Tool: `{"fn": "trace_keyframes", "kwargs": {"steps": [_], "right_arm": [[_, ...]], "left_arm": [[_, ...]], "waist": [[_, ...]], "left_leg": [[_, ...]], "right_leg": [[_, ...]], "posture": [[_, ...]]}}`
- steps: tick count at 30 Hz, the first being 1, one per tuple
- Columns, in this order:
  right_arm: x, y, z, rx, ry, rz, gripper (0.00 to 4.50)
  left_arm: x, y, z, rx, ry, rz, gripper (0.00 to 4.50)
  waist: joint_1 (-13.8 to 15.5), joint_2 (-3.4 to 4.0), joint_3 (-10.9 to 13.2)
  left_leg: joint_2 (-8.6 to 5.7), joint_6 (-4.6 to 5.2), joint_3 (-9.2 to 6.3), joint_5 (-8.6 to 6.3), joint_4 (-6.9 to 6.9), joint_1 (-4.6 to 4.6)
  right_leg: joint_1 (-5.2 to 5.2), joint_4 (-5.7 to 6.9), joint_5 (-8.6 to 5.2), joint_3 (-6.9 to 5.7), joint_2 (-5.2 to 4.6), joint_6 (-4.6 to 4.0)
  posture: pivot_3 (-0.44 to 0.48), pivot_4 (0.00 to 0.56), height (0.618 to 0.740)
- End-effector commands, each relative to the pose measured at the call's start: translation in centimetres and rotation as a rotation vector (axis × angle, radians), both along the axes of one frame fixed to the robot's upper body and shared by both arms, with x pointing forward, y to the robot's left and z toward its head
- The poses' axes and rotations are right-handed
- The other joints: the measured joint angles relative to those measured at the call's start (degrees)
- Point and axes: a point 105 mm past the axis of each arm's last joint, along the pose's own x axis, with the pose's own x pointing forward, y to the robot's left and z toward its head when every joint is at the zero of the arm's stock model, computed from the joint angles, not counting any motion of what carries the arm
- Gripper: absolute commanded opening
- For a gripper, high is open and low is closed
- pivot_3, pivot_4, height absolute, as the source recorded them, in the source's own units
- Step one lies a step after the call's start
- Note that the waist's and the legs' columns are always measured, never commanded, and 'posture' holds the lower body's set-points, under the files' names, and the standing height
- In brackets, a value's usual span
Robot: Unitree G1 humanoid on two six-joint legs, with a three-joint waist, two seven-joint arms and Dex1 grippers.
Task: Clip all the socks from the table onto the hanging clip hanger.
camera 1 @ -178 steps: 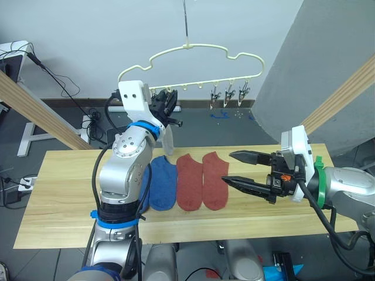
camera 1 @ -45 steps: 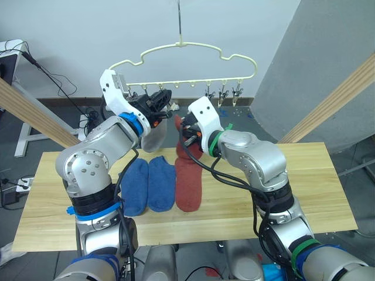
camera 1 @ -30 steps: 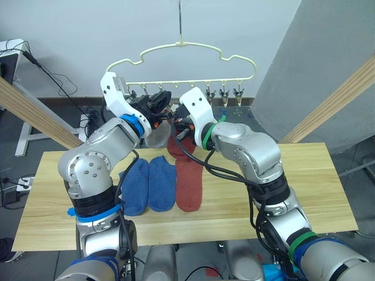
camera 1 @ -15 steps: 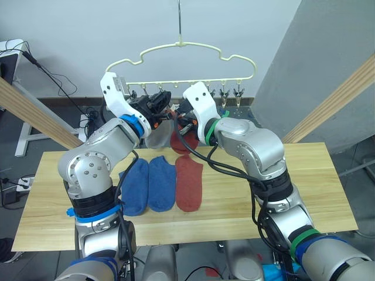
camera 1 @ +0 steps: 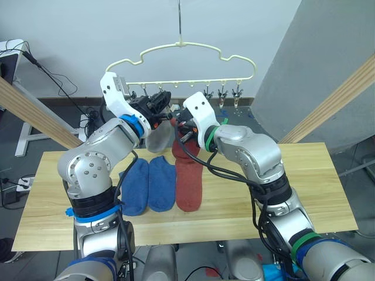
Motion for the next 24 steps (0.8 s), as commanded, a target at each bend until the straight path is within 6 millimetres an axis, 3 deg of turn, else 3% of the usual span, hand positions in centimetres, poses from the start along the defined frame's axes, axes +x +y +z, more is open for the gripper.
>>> {"fn": "trace_keyframes", "kwargs": {"steps": [1,17,24], "right_arm": [[-1.0,0.8,1.3,0.031,-0.039,0.045,0.05],[-0.4,-0.4,0.7,-0.010,-0.039,0.008,0.05],[-0.1,0.0,1.5,0.014,-0.053,0.004,0.05]], "left_arm": [[-0.5,0.1,0.9,0.000,-0.051,0.002,0.21],[-0.5,0.1,0.8,-0.002,-0.051,0.005,0.21],[-0.5,0.1,0.7,-0.004,-0.047,0.008,0.21]], "waist": [[0.0,0.00,0.0],[0.0,0.00,0.0],[0.0,0.00,0.0]], "left_leg": [[0.00,0.00,0.00,0.00,0.00,0.00],[0.00,0.00,0.01,0.00,0.00,0.00],[0.00,0.00,0.01,0.00,0.00,0.00]], "right_leg": [[0.00,0.00,0.00,0.00,0.00,0.00],[0.00,0.00,0.00,0.00,0.00,0.00],[0.00,0.00,0.00,0.00,0.00,0.00]], "posture": [[-0.165,0.338,0.740],[-0.166,0.341,0.740],[-0.164,0.346,0.740]]}}
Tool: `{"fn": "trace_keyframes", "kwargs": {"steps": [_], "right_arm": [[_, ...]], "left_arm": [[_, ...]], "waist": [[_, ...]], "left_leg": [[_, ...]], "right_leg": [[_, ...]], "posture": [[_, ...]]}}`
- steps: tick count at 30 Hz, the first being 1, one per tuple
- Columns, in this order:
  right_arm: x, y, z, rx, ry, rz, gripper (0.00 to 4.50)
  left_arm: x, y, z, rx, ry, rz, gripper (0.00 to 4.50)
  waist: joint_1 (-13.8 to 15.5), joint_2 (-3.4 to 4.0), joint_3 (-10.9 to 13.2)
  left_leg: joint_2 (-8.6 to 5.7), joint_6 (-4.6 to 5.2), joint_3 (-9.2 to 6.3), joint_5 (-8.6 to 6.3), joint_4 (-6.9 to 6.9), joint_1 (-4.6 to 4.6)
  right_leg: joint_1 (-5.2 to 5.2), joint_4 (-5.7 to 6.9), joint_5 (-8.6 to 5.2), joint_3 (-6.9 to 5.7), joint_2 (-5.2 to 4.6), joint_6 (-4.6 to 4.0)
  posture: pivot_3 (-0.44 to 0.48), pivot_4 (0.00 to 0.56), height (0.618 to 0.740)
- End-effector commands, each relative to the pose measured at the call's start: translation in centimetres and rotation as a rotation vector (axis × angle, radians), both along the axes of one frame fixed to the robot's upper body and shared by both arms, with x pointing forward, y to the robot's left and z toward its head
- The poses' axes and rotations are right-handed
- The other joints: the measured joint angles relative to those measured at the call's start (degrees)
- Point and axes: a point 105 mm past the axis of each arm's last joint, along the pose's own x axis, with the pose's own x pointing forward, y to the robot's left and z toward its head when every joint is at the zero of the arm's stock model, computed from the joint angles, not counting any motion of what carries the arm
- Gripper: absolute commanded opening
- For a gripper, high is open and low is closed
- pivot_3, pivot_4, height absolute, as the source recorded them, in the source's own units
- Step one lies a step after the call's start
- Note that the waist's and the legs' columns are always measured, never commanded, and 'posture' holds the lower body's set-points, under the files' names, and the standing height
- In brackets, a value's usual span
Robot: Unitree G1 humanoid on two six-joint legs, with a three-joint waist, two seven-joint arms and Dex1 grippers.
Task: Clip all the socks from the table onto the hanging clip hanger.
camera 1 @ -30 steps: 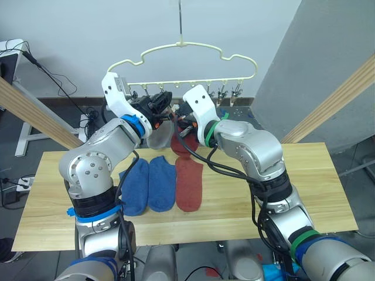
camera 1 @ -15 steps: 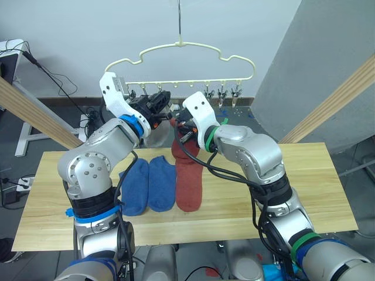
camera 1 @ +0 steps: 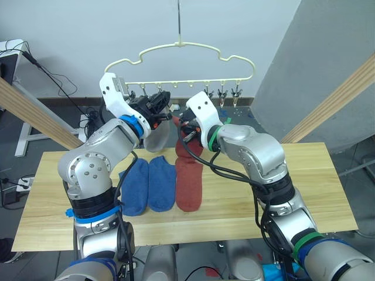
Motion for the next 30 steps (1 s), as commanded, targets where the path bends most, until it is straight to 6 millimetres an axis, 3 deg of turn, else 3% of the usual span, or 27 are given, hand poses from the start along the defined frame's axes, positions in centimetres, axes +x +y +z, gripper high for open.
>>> {"fn": "trace_keyframes", "kwargs": {"steps": [1,25,30], "right_arm": [[-0.2,0.7,1.7,0.032,-0.052,0.023,0.05],[0.3,1.0,3.4,0.059,-0.085,0.022,0.05],[0.2,1.1,3.3,0.060,-0.079,0.030,0.00]], "left_arm": [[-0.5,0.0,0.8,0.001,-0.046,0.003,0.21],[-0.5,-0.1,0.6,-0.003,-0.043,0.009,0.21],[-0.4,0.1,0.5,0.002,-0.047,0.014,1.82]], "waist": [[0.0,0.00,0.0],[0.0,0.00,0.0],[0.0,0.00,0.0]], "left_leg": [[0.00,0.00,0.00,0.00,0.00,0.00],[0.00,0.00,0.00,0.00,0.00,0.00],[0.00,0.00,-0.01,0.00,0.00,0.00]], "right_leg": [[0.00,0.00,0.00,0.00,0.00,0.00],[0.00,0.00,0.00,0.01,0.00,0.00],[0.00,0.00,0.00,0.00,0.00,0.00]], "posture": [[-0.164,0.346,0.740],[-0.165,0.345,0.740],[-0.170,0.350,0.740]]}}
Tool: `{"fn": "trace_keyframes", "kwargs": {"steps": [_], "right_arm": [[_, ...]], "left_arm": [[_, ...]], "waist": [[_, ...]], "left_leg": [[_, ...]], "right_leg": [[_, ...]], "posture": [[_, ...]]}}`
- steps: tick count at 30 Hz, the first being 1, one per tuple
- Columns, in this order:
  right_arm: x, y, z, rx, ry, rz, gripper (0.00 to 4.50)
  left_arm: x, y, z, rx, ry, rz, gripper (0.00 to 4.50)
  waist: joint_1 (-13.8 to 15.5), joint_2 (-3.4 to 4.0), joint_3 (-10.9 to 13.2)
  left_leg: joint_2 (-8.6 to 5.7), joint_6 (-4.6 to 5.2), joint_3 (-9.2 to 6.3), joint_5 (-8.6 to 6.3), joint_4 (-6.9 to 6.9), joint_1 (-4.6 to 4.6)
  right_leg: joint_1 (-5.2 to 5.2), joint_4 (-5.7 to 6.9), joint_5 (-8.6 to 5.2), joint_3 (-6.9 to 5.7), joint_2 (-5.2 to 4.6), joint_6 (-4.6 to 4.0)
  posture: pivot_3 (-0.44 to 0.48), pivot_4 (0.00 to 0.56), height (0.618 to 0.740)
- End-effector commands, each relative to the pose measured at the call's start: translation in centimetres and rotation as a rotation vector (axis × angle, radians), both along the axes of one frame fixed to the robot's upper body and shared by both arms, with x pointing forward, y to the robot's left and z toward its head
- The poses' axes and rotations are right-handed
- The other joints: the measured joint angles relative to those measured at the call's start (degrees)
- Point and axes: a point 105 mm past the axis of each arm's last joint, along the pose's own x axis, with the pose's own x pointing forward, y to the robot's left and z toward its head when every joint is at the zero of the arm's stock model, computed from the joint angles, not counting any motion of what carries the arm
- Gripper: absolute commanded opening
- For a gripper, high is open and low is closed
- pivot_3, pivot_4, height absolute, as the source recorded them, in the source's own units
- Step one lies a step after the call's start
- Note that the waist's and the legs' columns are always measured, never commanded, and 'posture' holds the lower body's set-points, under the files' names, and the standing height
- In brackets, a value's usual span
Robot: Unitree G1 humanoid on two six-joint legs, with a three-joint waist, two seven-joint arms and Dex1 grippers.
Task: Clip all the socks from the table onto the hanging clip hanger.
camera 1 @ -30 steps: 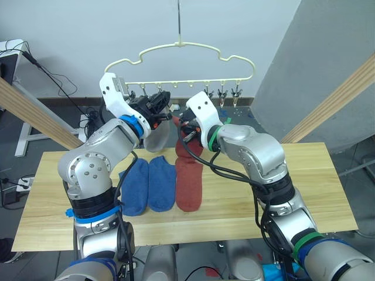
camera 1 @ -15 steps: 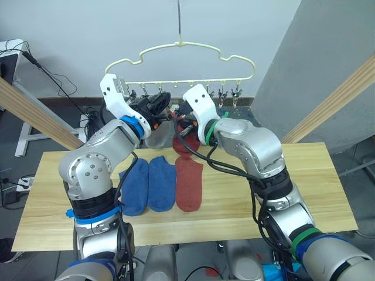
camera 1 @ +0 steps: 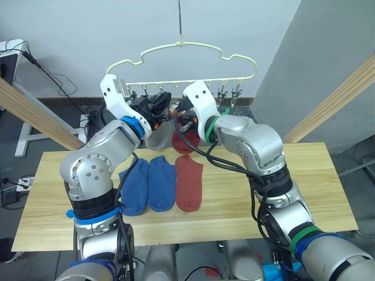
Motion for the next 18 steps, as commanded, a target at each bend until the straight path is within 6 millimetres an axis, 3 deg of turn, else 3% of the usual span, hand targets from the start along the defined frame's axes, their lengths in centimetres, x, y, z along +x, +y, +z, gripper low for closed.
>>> {"fn": "trace_keyframes", "kwargs": {"steps": [1,9,10,18], "right_arm": [[-0.7,0.6,1.4,0.034,-0.043,0.036,0.00],[-0.9,0.7,1.1,0.034,-0.029,0.051,0.00],[-1.0,0.7,1.0,0.032,-0.027,0.054,0.54],[-1.4,0.4,0.4,0.013,-0.011,0.063,3.22]], "left_arm": [[-0.4,0.2,0.9,0.009,-0.048,0.012,2.09],[-0.6,0.0,0.9,0.008,-0.055,-0.006,2.09],[-0.7,0.0,0.9,0.009,-0.057,-0.010,2.11],[-2.5,-0.7,0.2,0.138,-0.088,-0.086,2.11]], "waist": [[0.0,0.00,0.0],[0.0,0.00,0.0],[0.0,0.00,0.0],[0.0,0.00,0.0]], "left_leg": [[0.00,0.00,0.01,0.00,0.00,0.00],[0.00,0.00,0.00,0.00,0.00,0.00],[0.00,0.00,0.00,0.00,0.00,0.00],[0.02,0.00,-0.02,0.00,-0.03,0.00]], "right_leg": [[0.00,0.00,0.00,0.01,0.00,0.00],[0.00,0.00,0.00,0.01,0.00,0.00],[0.00,0.00,0.00,0.01,0.00,0.00],[-0.01,-0.01,0.00,0.01,0.00,0.00]], "posture": [[-0.170,0.350,0.740],[-0.167,0.350,0.740],[-0.167,0.350,0.740],[-0.160,0.349,0.740]]}}
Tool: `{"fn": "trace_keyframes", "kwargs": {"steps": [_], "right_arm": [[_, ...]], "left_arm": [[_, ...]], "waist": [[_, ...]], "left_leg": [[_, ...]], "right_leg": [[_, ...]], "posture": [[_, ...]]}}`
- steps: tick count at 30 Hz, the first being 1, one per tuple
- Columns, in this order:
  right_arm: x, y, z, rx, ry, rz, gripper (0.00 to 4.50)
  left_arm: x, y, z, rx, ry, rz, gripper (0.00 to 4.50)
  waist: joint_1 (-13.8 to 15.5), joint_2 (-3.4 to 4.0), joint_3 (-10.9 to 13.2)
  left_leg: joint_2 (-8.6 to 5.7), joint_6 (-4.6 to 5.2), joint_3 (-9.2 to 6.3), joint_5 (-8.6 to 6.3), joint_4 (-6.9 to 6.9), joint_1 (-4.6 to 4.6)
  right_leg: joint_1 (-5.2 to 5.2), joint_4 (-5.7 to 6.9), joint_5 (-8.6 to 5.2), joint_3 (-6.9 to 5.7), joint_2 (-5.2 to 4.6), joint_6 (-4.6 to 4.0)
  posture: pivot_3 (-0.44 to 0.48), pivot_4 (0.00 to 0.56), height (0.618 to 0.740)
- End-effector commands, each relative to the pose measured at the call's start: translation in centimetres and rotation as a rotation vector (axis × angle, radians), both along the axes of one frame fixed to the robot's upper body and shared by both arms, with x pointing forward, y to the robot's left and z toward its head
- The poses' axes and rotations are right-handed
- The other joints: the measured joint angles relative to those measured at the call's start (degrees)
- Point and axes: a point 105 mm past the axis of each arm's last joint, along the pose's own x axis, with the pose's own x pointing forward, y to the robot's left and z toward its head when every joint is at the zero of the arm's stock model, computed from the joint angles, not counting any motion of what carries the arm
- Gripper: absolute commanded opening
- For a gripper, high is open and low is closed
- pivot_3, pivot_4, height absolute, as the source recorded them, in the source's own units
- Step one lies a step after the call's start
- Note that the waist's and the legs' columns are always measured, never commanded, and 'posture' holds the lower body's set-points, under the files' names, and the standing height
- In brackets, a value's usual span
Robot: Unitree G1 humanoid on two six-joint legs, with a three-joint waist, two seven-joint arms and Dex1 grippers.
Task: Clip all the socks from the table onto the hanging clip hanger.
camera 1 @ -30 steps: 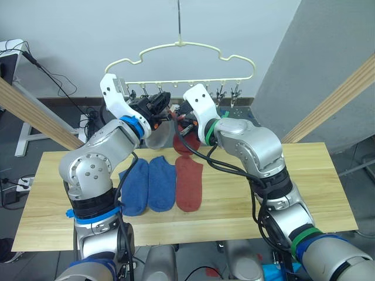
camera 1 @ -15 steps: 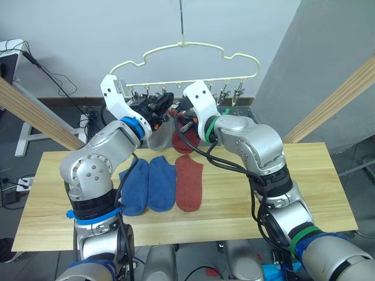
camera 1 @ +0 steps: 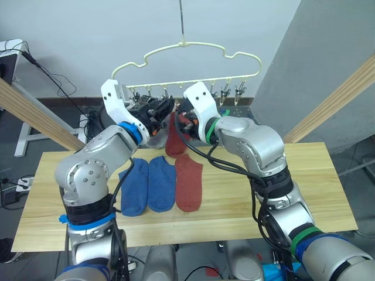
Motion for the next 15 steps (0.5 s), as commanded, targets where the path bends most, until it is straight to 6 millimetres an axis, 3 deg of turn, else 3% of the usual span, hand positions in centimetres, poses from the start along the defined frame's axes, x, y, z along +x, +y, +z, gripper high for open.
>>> {"fn": "trace_keyframes", "kwargs": {"steps": [1,7,15], "right_arm": [[-1.2,0.4,0.9,0.016,-0.031,0.052,3.54],[-2.0,-1.4,0.0,-0.013,-0.015,0.063,3.54],[-3.9,-3.7,-0.5,-0.010,-0.031,0.078,3.54]], "left_arm": [[-1.7,-0.3,0.8,0.063,-0.067,-0.049,2.11],[-4.5,1.0,-0.8,0.227,-0.082,-0.065,2.11],[-6.6,1.6,-1.1,0.202,-0.109,-0.135,2.11]], "waist": [[0.0,0.00,0.0],[0.1,0.01,0.0],[1.2,0.01,0.0]], "left_leg": [[0.00,0.00,0.00,0.00,0.00,0.00],[0.02,0.00,-0.02,0.00,-0.06,0.00],[0.02,-0.07,-0.08,0.04,-0.08,0.00]], "right_leg": [[0.00,0.00,0.00,0.01,0.00,0.00],[-0.02,-0.02,0.00,0.02,0.00,0.00],[0.00,-0.03,-0.01,-0.03,-0.03,-0.01]], "posture": [[-0.151,0.345,0.740],[-0.116,0.329,0.740],[-0.106,0.315,0.740]]}}
